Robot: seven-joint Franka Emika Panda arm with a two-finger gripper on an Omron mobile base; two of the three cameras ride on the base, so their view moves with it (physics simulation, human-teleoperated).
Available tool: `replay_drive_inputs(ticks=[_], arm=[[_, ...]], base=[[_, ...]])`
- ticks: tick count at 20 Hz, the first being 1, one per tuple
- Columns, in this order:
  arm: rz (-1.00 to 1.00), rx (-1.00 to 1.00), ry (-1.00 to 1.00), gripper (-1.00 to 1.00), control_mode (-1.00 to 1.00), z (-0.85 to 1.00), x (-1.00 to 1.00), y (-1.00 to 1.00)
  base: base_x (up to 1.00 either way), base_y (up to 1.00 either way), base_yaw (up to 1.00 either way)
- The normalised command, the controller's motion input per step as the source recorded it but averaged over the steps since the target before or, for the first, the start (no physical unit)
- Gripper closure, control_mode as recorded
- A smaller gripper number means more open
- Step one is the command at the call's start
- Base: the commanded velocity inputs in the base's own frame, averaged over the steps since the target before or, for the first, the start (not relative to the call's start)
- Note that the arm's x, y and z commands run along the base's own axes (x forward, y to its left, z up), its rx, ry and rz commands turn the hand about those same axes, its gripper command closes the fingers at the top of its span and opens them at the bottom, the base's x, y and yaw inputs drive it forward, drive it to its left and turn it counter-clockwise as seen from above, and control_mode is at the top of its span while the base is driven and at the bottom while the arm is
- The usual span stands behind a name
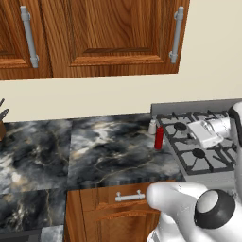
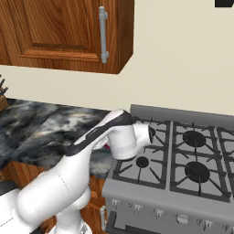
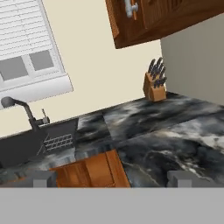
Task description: Collect the turmeric, ketchup, and shaker from the cabinet and place them next to the stove.
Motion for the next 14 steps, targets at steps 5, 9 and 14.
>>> replay_drive_inputs(ticks=[5, 9, 14], arm=[[-0.09, -0.03, 0.16, -1.0, -1.0, 0.48, -0.66, 0.42], [-0.12, -0.04, 0.12, -1.0, -1.0, 0.5, -0.75, 0.28], [-0.12, -0.05, 0.09, -1.0, -1.0, 0.39, -0.81, 0.23]], base=[[0.0, 0.0, 0.0], [0.0, 0.0, 0.0], [0.0, 0.0, 0.0]])
